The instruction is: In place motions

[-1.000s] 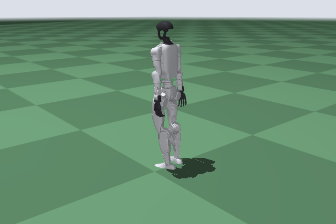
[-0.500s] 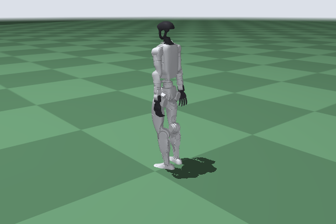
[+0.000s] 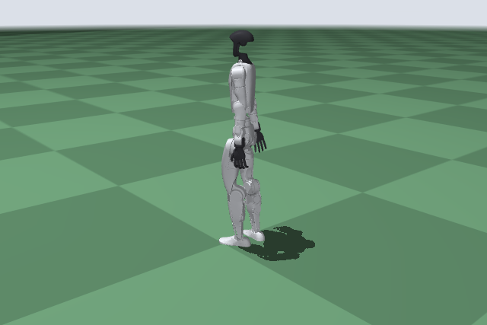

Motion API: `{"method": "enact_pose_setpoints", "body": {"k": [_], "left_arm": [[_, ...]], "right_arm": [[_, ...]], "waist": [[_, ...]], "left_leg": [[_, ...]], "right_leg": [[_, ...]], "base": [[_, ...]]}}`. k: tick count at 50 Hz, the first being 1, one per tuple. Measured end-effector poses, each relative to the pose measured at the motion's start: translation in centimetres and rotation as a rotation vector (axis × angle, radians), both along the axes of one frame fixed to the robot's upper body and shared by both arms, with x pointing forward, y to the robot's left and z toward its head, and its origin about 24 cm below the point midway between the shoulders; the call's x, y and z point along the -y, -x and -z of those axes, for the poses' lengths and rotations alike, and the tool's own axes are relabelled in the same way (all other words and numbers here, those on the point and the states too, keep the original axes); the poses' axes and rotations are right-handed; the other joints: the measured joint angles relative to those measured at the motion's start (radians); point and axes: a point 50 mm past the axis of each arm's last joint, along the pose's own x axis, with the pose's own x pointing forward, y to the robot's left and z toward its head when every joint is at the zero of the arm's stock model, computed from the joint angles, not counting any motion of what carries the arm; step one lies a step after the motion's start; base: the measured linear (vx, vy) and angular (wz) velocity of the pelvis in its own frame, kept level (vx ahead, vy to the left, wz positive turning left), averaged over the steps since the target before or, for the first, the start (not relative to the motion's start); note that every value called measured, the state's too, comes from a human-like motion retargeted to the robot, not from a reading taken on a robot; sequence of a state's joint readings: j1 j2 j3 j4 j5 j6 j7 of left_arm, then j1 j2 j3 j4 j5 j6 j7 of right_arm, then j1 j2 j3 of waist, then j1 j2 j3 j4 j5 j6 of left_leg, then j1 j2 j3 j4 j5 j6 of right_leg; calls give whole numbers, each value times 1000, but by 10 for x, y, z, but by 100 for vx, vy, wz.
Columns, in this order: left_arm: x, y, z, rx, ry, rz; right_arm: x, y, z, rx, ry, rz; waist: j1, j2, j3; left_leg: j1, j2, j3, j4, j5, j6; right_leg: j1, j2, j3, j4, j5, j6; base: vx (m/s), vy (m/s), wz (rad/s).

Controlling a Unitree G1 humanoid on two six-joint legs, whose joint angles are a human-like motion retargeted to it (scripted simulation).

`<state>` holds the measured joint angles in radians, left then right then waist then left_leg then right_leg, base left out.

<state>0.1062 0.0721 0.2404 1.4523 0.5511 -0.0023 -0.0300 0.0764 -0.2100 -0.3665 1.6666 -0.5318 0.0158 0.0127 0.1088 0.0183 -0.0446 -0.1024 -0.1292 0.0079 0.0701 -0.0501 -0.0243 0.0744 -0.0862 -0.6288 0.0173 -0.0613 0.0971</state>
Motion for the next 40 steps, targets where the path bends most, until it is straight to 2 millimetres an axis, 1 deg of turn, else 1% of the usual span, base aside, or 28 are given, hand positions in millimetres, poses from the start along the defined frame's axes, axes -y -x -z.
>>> {"method": "enact_pose_setpoints", "body": {"k": [4, 7, 11, 15, 21, 25, 27, 30, 33, 35, 37, 38, 39, 40], "left_arm": [[-7, 12, -1, -40, -27, -27], [-11, 19, -2, -65, -48, -48], [-12, 24, -3, -85, -56, -68], [-12, 26, -3, -92, -60, -66], [-14, 21, -3, -79, -71, -42], [-13, 16, -3, -63, -74, -43], [-12, 12, -2, -53, -73, -51], [-10, 6, -2, -25, -68, -79], [-10, 4, -2, -10, -71, -100], [-12, 4, -2, -9, -77, -97], [-15, 3, -2, -15, -80, -79], [-16, 3, -2, -17, -82, -70], [-17, 3, -2, -19, -82, -65], [-18, 4, -2, -20, -80, -62]], "right_arm": [[-3, -4, 1, 14, -12, -24], [-4, -7, 2, 23, -19, -48], [-4, -12, 3, 37, -18, -73], [-6, -14, 3, 44, -25, -80], [-10, -11, 4, 43, -42, -84], [-10, -13, 4, 47, -44, -99], [-10, -18, 4, 59, -47, -109], [-10, -33, 5, 93, -48, -126], [-11, -46, 6, 126, -53, -153], [-12, -50, 6, 138, -57, -169], [-13, -48, 6, 133, -58, -174], [-13, -45, 6, 125, -57, -173], [-13, -41, 6, 114, -57, -170], [-13, -38, 6, 102, -57, -166]], "waist": [[1, -13, -6], [16, -22, -3], [32, -27, 4], [23, -32, 8], [0, -44, 18], [-19, -47, 31], [-32, -46, 39], [-41, -35, 55], [-60, -28, 63], [-85, -24, 63], [-115, -18, 54], [-123, -15, 47], [-125, -21, 38], [-123, -30, 29]], "left_leg": [[-2, 14, 60, 3, -34, -16], [4, 19, 84, -1, -21, -29], [5, 10, 65, 4, 7, -14], [11, -2, 47, 1, 22, 15], [35, -16, 40, -20, 15, 35], [55, -15, 56, -37, 12, 44], [63, -8, 67, -44, 7, 46], [72, 16, 99, -55, -3, 48], [79, 36, 149, -63, -14, 53], [85, 47, 172, -67, -19, 55], [91, 59, 173, -71, -23, 54], [94, 66, 175, -73, -26, 52], [95, 65, 181, -73, -29, 51], [95, 60, 187, -73, -33, 49]], "right_leg": [[14, -2, -42, -8, 1, 8], [24, -1, -60, -11, 4, 10], [31, -3, -55, -6, 13, 18], [39, -9, -51, -2, 25, 25], [44, -20, -47, 11, 47, 32], [34, -28, -32, 40, 64, 45], [11, -38, -3, 79, 78, 68], [-48, -51, 83, 158, 123, 118], [-81, -34, 200, 186, 131, 130], [-89, -28, 253, 187, 124, 117], [-70, -40, 194, 161, 119, 60], [-56, -47, 146, 142, 119, 19], [-42, -57, 98, 121, 123, 12], [-27, -69, 49, 97, 130, 21]], "base": [[-2, 3, 69], [1, 4, 33], [2, 3, 2], [7, 8, 3], [10, 4, -5], [12, 0, -38], [15, -5, -67], [2, -11, -111], [7, -22, -113], [8, -26, -63], [11, -31, -19], [11, -32, -19], [10, -35, -30], [12, -39, -39]]}}
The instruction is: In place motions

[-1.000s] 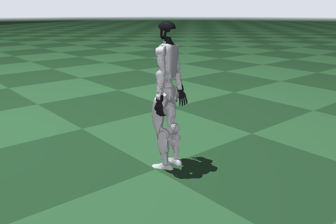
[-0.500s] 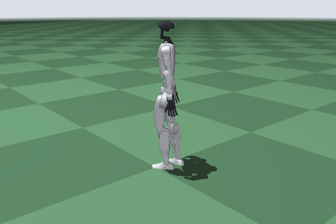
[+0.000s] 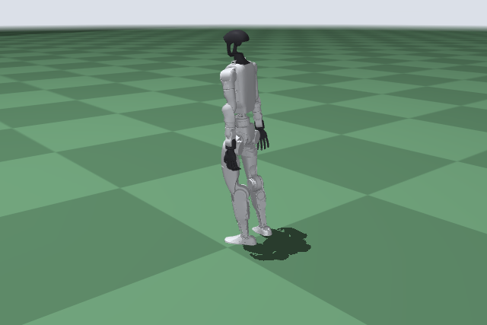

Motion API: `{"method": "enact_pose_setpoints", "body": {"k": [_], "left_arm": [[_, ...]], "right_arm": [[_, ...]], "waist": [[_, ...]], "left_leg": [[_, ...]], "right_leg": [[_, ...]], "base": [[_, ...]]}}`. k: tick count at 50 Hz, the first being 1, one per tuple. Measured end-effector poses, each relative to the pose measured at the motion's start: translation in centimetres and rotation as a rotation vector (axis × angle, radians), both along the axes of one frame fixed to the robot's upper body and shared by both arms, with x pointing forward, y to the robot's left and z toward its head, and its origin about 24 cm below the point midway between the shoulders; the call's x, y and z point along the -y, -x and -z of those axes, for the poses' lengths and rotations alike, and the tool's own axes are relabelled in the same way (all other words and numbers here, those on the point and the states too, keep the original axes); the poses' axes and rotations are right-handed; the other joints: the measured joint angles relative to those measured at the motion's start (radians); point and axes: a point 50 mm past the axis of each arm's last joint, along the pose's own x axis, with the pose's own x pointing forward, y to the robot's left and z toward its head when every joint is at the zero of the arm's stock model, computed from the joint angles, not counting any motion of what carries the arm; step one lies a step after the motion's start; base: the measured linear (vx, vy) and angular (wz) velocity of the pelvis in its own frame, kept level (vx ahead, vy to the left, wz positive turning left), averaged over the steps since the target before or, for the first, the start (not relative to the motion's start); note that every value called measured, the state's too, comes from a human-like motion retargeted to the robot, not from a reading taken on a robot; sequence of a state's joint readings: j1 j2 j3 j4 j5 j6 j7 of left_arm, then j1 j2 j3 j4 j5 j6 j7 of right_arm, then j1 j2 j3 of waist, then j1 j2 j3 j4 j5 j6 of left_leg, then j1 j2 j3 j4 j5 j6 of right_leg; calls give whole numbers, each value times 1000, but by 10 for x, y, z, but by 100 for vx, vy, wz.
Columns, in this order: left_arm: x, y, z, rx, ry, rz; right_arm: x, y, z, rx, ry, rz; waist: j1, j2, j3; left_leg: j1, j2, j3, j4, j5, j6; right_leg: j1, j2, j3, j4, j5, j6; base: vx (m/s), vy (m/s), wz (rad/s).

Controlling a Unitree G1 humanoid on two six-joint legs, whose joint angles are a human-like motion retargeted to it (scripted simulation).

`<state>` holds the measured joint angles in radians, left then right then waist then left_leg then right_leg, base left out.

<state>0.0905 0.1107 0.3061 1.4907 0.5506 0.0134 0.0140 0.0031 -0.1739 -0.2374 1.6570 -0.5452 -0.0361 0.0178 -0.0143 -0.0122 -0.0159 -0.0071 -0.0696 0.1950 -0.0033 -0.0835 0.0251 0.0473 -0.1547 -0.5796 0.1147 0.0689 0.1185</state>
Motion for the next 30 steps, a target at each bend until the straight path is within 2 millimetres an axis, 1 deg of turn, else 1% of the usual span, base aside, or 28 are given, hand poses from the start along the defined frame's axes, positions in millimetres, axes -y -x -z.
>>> {"method": "enact_pose_setpoints", "body": {"k": [2, 3, 5, 8, 10, 13, 17, 20, 30], "left_arm": [[-1, 3, 0, -7, 11, -4], [-2, 4, 0, -12, 19, -8], [1, 6, 0, -23, 26, -19], [6, 5, 1, 4, 11, -59], [10, 5, 1, 20, 27, -65], [12, 7, 1, 13, 49, -23], [12, 2, 2, 26, 46, 32], [12, -1, 2, 36, 52, 48], [7, 0, 1, 44, 41, 22]], "right_arm": [[-1, 9, 0, -31, -4, 16], [-2, 12, -1, -47, -7, 29], [-1, 17, -1, -70, -6, 63], [3, 15, -2, -65, -1, 87], [6, 14, -2, -66, 0, 86], [10, 17, -4, -79, 11, 102], [11, 19, -4, -78, 22, 151], [10, 20, -4, -83, 26, 154], [10, 18, -4, -66, 29, 114]], "waist": [[13, -16, -16], [27, -20, -21], [40, -13, -31], [12, 1, -34], [-29, 12, -41], [-65, 29, -62], [-64, 38, -65], [-67, 41, -63], [-38, 45, -60]], "left_leg": [[6, -5, 7, 2, -9, -3], [11, -5, 16, 1, -14, -4], [11, 5, 27, 3, -21, -6], [13, 19, 37, 5, -29, -14], [12, 24, 37, 4, -32, -18], [2, 32, 42, 1, -35, -25], [-4, 41, 57, -1, -38, -32], [-5, 45, 58, -1, -39, -36], [-18, 38, 37, -3, -28, -36]], "right_leg": [[12, 4, -37, -39, -12, -36], [7, 11, 6, -43, -15, -45], [3, 19, 34, -54, -16, -50], [6, 33, 30, -73, -27, -56], [6, 41, 37, -82, -33, -56], [-4, 47, 31, -90, -40, -56], [-19, 49, 42, -82, -46, -49], [-18, 54, 37, -85, -50, -49], [-5, 54, 10, -90, -49, -40]], "base": [[14, -35, -50], [11, -28, -55], [3, -24, -38], [-1, -15, -10], [8, -11, 10], [5, -8, -5], [0, -6, -9], [0, 0, 0], [0, 3, 10]]}}
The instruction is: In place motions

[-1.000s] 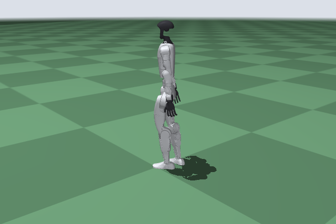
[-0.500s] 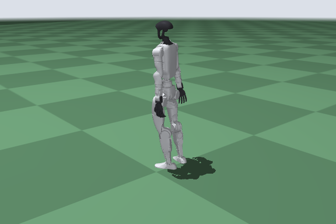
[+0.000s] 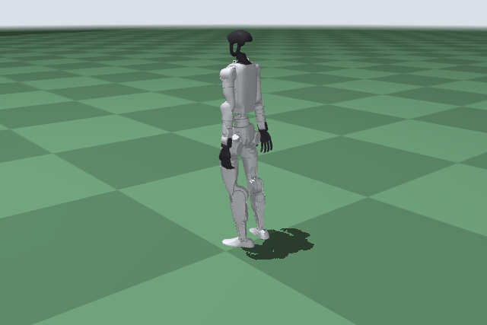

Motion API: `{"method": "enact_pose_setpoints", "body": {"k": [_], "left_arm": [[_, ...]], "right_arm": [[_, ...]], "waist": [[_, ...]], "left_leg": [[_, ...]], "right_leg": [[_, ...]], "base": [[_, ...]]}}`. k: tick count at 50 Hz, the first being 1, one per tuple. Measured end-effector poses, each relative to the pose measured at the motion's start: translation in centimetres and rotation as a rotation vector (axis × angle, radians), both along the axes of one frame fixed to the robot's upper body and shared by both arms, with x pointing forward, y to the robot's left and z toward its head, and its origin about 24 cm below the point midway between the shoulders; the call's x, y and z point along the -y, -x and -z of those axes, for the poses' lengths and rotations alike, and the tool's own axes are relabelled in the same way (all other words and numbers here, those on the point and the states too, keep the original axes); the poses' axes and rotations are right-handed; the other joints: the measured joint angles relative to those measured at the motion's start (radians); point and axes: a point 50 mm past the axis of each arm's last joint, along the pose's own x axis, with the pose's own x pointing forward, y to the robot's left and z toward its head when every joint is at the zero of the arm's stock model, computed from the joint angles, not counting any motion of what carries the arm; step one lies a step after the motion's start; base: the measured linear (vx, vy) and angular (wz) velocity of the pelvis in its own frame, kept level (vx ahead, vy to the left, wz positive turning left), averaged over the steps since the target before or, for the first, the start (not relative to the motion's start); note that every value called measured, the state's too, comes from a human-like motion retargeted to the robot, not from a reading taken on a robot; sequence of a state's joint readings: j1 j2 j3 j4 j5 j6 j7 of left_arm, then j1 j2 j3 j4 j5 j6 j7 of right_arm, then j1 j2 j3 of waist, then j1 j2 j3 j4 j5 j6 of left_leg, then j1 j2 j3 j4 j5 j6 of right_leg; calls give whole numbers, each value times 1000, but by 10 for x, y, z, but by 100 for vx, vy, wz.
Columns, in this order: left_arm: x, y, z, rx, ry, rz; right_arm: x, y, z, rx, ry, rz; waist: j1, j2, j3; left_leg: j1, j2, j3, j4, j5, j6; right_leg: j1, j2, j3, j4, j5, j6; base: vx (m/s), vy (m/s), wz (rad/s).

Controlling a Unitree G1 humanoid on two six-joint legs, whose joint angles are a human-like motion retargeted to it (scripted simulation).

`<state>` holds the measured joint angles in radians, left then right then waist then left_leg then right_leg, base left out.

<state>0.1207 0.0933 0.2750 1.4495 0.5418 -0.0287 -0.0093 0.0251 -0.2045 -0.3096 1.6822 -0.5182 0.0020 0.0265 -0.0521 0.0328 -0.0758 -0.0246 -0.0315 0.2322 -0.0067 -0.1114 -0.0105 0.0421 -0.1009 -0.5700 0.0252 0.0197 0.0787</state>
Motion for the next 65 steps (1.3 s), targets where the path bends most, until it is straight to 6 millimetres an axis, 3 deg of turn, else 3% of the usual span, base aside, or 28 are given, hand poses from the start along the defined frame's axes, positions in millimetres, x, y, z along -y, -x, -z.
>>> {"method": "enact_pose_setpoints", "body": {"k": [10, 17, 23, 30, 38, 43, 47, 52, 58, 65], "left_arm": [[-5, -12, 0, 36, -9, 11], [-11, -14, -2, 58, -36, 19], [-18, -13, -3, 56, -85, 38], [-11, -13, -1, 40, -92, 29], [3, 26, -2, -96, -91, -44], [11, 49, -5, -155, -61, -132], [12, 54, -6, -184, -71, -197], [9, 31, -2, -119, -57, -210], [-10, 5, -2, -29, -80, -183], [-36, 15, -8, -49, -127, -159]], "right_arm": [[-3, 18, -2, -33, -5, 54], [-4, 25, -2, -58, 2, 42], [-1, 20, -2, -42, 12, 44], [12, 1, -2, 45, 57, 68], [17, -11, -2, 92, 71, 105], [5, -40, 2, 167, -1, 49], [-8, -72, 3, 243, -63, -80], [-21, -93, 3, 298, -108, -228], [-30, -80, 6, 248, -137, -288], [-19, -64, 6, 182, -114, -268]], "waist": [[70, -29, 6], [139, -49, 21], [228, -55, 16], [426, -54, 36], [653, -85, 47], [755, -104, 74], [758, -115, 86], [704, -116, 97], [574, -123, 97], [339, -111, 81]], "left_leg": [[-76, -72, -157, 24, 53, 13], [-142, -146, -335, 47, 111, -14], [-200, -211, -467, 38, 170, -70], [-272, -254, -559, 16, 230, -143], [-291, -315, -642, 14, 254, -167], [-269, -322, -649, 12, 246, -163], [-258, -309, -641, 15, 231, -145], [-235, -280, -616, 16, 211, -109], [-185, -245, -543, 17, 173, -59], [-108, -190, -429, 28, 106, 2]], "right_leg": [[65, -25, -146, 17, 10, 77], [131, -41, -316, 45, 50, 149], [171, -12, -487, 34, 83, 182], [147, 44, -615, 46, 124, 183], [137, 68, -704, 57, 143, 183], [149, 71, -705, 59, 141, 183], [148, 72, -685, 57, 138, 183], [148, 70, -640, 51, 130, 183], [165, 43, -577, 37, 116, 183], [178, -2, -442, 28, 90, 154]], "base": [[-4, 16, 106], [-12, 28, 185], [-23, 28, 213], [-44, 15, 170], [-26, 0, 106], [-1, -5, 6], [6, -6, -38], [10, -6, -70], [26, -3, -110], [37, -8, -157]]}}
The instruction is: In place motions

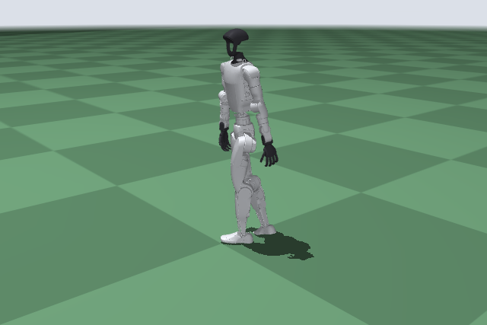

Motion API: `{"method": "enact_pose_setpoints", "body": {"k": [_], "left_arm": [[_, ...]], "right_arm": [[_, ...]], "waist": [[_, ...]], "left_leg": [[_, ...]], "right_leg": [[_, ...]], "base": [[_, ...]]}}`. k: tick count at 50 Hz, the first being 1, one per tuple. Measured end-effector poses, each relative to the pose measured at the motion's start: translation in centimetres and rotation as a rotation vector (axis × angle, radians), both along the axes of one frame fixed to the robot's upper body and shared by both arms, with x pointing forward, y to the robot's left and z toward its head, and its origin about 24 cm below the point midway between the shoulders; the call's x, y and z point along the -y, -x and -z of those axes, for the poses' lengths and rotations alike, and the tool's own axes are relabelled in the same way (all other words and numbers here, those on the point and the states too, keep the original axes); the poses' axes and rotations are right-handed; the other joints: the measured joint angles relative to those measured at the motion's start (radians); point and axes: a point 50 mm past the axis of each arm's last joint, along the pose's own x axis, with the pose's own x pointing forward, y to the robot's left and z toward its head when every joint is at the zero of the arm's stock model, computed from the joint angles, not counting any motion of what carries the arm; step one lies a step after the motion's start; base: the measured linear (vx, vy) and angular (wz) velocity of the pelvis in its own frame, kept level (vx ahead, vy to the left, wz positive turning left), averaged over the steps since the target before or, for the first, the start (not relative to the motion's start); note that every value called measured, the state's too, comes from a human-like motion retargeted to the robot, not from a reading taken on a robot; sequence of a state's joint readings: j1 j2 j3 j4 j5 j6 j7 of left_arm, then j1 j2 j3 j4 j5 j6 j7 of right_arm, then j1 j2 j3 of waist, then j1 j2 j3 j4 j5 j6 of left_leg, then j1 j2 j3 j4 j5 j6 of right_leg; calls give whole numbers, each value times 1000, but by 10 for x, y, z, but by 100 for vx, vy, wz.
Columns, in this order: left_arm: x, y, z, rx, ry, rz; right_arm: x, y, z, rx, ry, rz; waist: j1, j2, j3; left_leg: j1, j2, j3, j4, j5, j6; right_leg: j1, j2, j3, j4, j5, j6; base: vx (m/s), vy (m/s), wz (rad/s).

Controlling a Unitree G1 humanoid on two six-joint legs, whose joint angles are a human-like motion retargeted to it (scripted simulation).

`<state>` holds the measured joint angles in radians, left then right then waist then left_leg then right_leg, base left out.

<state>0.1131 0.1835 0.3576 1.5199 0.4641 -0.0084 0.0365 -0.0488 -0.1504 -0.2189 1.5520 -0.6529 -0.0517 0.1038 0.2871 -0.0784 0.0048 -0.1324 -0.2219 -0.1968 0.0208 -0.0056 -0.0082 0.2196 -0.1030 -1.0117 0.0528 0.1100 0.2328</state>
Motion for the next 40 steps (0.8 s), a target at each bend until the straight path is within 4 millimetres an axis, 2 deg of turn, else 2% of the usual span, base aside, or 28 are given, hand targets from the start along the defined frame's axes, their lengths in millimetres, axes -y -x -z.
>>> {"method": "enact_pose_setpoints", "body": {"k": [7, 10, 13, 18, 23, 27, 33, 40], "left_arm": [[-2, 21, -2, -48, 10, -1], [4, 25, -2, -42, 35, -27], [9, 23, 0, -24, 49, -34], [3, 3, 1, 24, 63, 41], [3, -22, 2, 89, 61, 99], [12, -30, 4, 110, 99, 116], [18, -16, 4, 73, 118, 122], [22, 11, 4, -28, 122, 91]], "right_arm": [[20, -21, -5, 69, 77, 108], [21, -34, -7, 112, 84, 137], [19, -35, -7, 113, 71, 161], [13, -21, -4, 66, 34, 202], [14, 14, -2, -52, 45, 191], [15, 39, -4, -143, 71, 192], [8, 51, -3, -181, 58, 230], [4, 39, -1, -125, 37, 172]], "waist": [[-210, 67, -16], [-287, 99, -3], [-354, 120, 15], [-420, 119, 55], [-443, 114, 52], [-445, 118, 37], [-433, 108, 16], [-434, 92, -1]], "left_leg": [[42, 103, 171, -10, -63, 34], [63, 142, 258, -21, -81, 40], [89, 166, 337, -31, -95, 46], [125, 180, 402, -36, -111, 47], [143, 185, 433, -43, -124, 45], [152, 193, 451, -47, -135, 41], [162, 200, 469, -52, -147, 36], [160, 206, 469, -54, -150, 26]], "right_leg": [[-82, -15, 210, 2, -20, -63], [-113, -16, 288, -3, -23, -96], [-123, -11, 335, -15, -22, -127], [-127, -16, 386, -21, -20, -152], [-139, -20, 416, -19, -21, -162], [-152, -18, 440, -15, -22, -160], [-168, -12, 474, -11, -31, -159], [-175, -5, 480, -16, -42, -159]], "base": [[19, -17, -218], [11, -16, -213], [10, -11, -163], [5, -16, -90], [6, -13, -31], [5, -7, -23], [5, -8, -22], [1, -8, 3]]}}
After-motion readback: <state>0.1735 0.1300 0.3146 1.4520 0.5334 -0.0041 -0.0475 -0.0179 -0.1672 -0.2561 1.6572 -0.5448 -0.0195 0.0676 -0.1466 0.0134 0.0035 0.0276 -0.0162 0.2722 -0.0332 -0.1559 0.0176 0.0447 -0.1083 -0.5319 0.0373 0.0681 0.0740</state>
